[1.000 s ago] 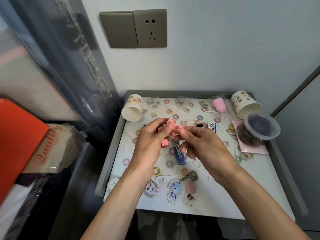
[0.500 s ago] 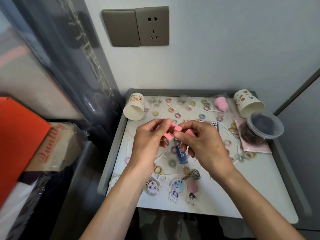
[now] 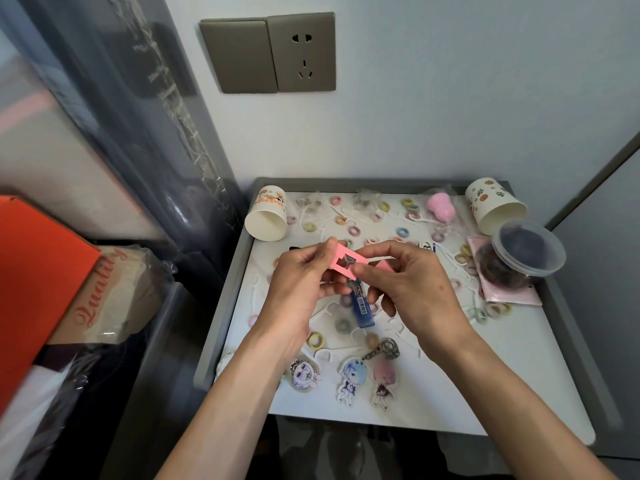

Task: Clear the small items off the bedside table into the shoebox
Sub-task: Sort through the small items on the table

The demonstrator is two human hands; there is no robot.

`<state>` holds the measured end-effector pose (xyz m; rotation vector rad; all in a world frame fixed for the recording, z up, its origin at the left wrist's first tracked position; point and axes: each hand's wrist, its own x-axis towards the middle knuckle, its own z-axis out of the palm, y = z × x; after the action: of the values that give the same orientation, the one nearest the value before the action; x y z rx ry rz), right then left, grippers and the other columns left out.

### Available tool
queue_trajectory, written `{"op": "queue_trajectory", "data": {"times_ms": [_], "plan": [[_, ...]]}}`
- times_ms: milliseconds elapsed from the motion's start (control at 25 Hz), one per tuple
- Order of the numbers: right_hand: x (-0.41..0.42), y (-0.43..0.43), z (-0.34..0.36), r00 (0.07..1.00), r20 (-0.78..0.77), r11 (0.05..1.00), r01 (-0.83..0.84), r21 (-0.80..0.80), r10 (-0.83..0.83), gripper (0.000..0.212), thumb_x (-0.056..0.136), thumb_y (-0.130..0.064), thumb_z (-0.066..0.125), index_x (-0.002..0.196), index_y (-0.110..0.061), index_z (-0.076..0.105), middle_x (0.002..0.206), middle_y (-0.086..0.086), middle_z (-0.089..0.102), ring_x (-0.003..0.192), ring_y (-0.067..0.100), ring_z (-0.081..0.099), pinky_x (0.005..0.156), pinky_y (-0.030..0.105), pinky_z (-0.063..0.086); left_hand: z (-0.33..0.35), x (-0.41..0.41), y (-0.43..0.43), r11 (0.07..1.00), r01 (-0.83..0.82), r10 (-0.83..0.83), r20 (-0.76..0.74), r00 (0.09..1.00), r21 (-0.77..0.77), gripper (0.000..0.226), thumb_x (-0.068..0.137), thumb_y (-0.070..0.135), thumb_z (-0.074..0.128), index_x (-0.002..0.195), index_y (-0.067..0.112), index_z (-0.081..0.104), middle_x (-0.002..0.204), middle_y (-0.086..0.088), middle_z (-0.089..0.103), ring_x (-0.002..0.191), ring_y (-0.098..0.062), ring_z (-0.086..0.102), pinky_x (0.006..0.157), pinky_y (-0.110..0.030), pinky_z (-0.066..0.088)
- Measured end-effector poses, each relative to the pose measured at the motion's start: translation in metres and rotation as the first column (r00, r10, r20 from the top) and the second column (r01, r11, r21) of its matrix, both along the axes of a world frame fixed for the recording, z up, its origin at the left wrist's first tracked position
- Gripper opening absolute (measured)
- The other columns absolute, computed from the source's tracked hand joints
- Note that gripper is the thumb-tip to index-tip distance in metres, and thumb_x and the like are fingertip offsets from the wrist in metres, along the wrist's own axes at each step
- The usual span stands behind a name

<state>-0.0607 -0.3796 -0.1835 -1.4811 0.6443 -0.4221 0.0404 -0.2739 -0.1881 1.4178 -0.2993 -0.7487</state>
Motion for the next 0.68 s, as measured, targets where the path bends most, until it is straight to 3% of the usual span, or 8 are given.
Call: {"op": "queue_trajectory", "data": {"times_ms": [200,400,480,560,680], "plan": [[0.000,-0.001,-0.002,0.999,0.040,1.000,-0.012,0.029,0.010,0.012,0.084,-0.005,0.072,0.097,-0.008,0.072,0.054,0.006,0.062,0.039,0.009,0.056,0.036,0.017,0.037,0.000,0.005,0.003,0.997,0.036,-0.044,-0.120,0.992,-0.074,0.026,0.096,0.018,0.059,0.108,-0.003,0.070,0.079,-0.009,0.069,0.063,-0.014,0.062,0.063,-0.024,0.057],[0.000,-0.003,-0.003,0.996,0.090,1.000,-0.001,0.025,-0.001,0.015,0.082,-0.005,0.073,0.097,-0.008,0.074,0.052,0.005,0.061,0.039,0.010,0.053,0.037,0.017,0.039,-0.001,-0.002,0.001,0.995,0.005,-0.007,-0.018,1.000,-0.100,0.014,0.095,0.012,0.061,0.093,0.009,0.074,0.076,-0.005,0.073,0.064,-0.012,0.068,0.062,-0.021,0.056],[0.001,-0.002,-0.004,0.996,0.087,1.000,0.004,-0.004,-0.003,0.018,0.082,-0.005,0.074,0.099,-0.010,0.074,0.056,0.010,0.062,0.041,0.012,0.053,0.038,0.018,0.040,-0.001,-0.003,0.001,0.995,-0.028,0.031,0.024,0.999,-0.100,0.013,0.095,0.009,0.061,0.101,0.012,0.072,0.076,-0.002,0.074,0.066,-0.012,0.070,0.062,-0.021,0.056],[0.001,-0.002,-0.004,0.996,0.084,0.999,0.008,-0.039,-0.004,0.019,0.082,-0.006,0.074,0.101,-0.011,0.075,0.059,0.013,0.064,0.041,0.013,0.055,0.039,0.019,0.042,-0.001,-0.004,0.000,0.993,-0.059,0.065,0.054,0.996,-0.098,0.018,0.095,0.009,0.062,0.112,0.009,0.067,0.074,0.000,0.074,0.066,-0.013,0.070,0.062,-0.023,0.057],[0.001,-0.001,-0.004,0.996,0.085,0.997,0.009,-0.078,-0.003,0.020,0.083,-0.006,0.074,0.102,-0.010,0.074,0.059,0.013,0.065,0.042,0.013,0.057,0.041,0.020,0.043,-0.001,-0.006,-0.001,0.993,-0.078,0.084,0.073,0.994,-0.086,0.015,0.095,0.008,0.062,0.107,0.001,0.065,0.075,-0.004,0.073,0.067,-0.016,0.071,0.062,-0.024,0.058]]}}
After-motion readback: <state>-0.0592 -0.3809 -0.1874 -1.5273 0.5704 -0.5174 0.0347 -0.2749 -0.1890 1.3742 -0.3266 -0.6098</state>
